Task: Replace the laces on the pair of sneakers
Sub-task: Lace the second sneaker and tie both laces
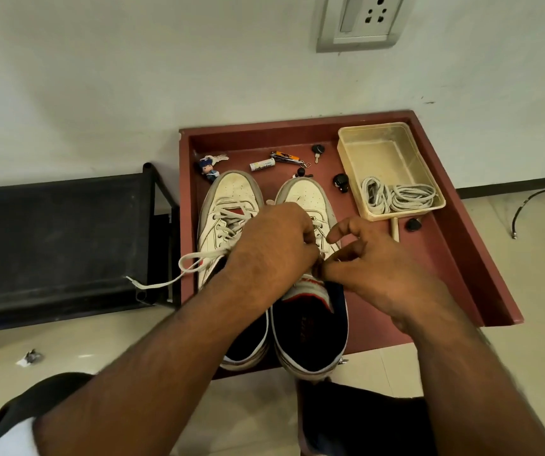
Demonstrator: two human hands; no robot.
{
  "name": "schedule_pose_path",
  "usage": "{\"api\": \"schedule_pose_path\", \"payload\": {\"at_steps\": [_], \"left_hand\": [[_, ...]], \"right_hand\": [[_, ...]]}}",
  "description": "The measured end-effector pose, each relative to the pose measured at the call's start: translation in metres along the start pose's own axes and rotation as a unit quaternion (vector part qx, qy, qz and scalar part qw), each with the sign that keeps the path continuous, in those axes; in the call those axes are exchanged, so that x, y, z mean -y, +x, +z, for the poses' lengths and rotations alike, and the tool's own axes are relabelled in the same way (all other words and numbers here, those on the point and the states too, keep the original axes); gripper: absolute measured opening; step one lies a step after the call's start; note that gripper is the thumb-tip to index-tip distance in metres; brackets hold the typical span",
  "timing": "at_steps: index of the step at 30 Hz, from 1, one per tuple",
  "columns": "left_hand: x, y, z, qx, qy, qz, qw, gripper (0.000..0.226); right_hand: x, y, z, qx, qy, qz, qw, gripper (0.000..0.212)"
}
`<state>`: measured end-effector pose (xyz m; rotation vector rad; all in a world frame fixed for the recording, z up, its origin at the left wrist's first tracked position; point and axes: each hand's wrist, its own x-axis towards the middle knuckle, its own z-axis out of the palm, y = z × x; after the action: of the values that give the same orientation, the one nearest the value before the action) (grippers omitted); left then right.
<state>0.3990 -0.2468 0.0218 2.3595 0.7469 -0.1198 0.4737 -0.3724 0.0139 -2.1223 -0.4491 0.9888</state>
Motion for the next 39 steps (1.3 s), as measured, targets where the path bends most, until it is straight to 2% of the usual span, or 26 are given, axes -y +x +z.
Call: {"api": "schedule_pose_path", "payload": {"at_steps": [3, 5, 7, 12, 15, 18, 21, 34, 39], "left_hand": [[0.000, -0.001, -0.001, 0.017, -0.010, -0.007, 1.000, 0.012], [0.000, -0.001, -0.002, 0.023, -0.019, -0.009, 1.000, 0.012], [-0.001, -0.002, -0.001, 0.026, -0.024, -0.012, 0.999, 0.012], [-0.003, -0.004, -0.001, 0.042, -0.007, 0.005, 0.999, 0.012], [-0.004, -0.005, 0.001, 0.055, 0.020, 0.012, 0.998, 0.012], [-0.003, -0.006, 0.008, 0.036, 0.030, 0.008, 0.999, 0.014], [-0.002, -0.006, 0.012, 0.017, 0.018, 0.007, 1.000, 0.015], [0.003, -0.003, 0.009, 0.060, -0.004, 0.014, 0.998, 0.009], [0.003, -0.004, 0.014, 0.039, 0.000, 0.011, 0.999, 0.009]], "right_hand": [[0.002, -0.001, 0.000, -0.029, -0.011, -0.014, 0.999, 0.034], [0.000, 0.000, -0.003, -0.045, 0.046, 0.007, 0.998, 0.038], [-0.002, 0.001, -0.004, -0.045, 0.092, 0.032, 0.994, 0.042], [-0.005, 0.006, -0.008, -0.021, 0.119, 0.055, 0.991, 0.040], [-0.007, 0.009, -0.009, -0.015, 0.121, 0.062, 0.991, 0.039], [-0.007, 0.009, -0.008, -0.015, 0.119, 0.061, 0.991, 0.037], [-0.006, 0.009, -0.008, -0.014, 0.122, 0.064, 0.990, 0.034], [-0.004, 0.006, -0.010, -0.013, 0.123, 0.066, 0.990, 0.025], [-0.002, 0.006, -0.011, -0.015, 0.139, 0.076, 0.987, 0.017]]}}
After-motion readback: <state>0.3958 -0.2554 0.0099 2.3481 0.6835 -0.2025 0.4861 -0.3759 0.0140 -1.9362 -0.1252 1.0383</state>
